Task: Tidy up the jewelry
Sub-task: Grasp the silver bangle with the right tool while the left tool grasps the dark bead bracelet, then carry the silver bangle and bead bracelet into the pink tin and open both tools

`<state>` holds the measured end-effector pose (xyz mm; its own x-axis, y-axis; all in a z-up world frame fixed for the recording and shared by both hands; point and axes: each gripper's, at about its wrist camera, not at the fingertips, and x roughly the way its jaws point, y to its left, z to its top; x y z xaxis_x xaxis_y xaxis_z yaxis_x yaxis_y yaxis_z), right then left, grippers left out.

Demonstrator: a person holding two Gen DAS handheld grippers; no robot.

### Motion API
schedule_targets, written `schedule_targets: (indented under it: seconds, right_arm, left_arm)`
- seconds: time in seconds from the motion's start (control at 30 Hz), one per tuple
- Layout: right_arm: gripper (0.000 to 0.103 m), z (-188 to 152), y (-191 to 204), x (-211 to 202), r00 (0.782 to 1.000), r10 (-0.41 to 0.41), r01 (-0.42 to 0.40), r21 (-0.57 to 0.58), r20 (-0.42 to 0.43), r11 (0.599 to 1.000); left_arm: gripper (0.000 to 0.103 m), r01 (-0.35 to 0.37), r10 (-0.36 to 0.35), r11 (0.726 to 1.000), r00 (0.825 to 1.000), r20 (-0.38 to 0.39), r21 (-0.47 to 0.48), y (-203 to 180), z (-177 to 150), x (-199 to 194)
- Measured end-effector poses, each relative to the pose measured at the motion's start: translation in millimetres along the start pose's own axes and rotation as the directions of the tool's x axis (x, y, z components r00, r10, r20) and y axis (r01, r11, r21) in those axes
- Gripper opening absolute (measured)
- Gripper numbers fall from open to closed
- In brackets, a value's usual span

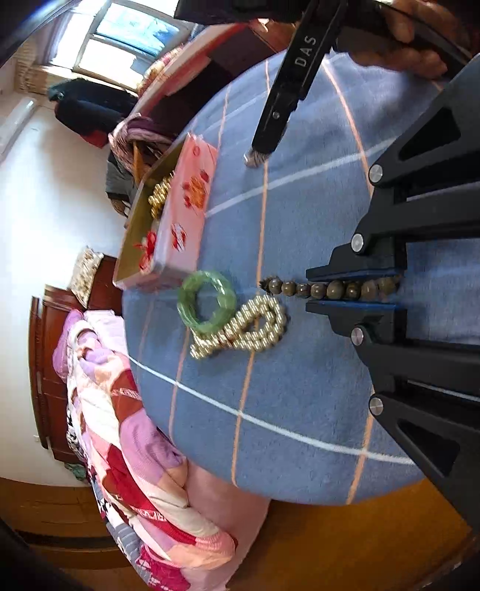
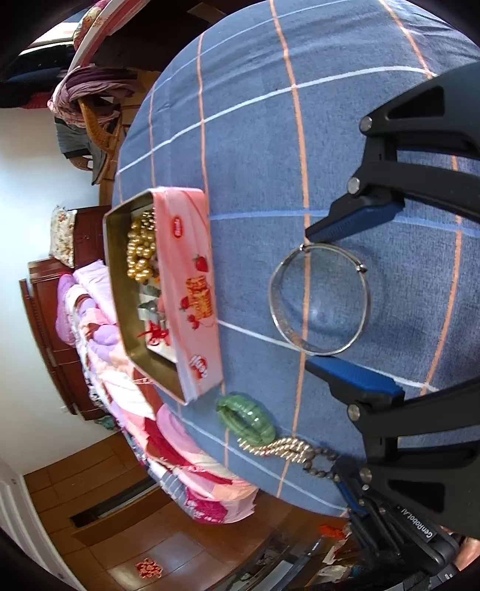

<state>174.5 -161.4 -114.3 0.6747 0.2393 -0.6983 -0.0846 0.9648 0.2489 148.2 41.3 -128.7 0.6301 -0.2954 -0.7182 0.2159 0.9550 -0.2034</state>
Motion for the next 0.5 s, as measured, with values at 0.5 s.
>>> schedule_targets:
  seconds: [0.5]
  right_arm:
    - [0.066,21.8,3.6,-38.7,0.977,0.017,-0.016,-0.008,0.213,1.0]
  left_arm:
    - [0.009,0.047,-0.065,0.992,0.984,0.163,0.116,-37.6,30.9,-31.6]
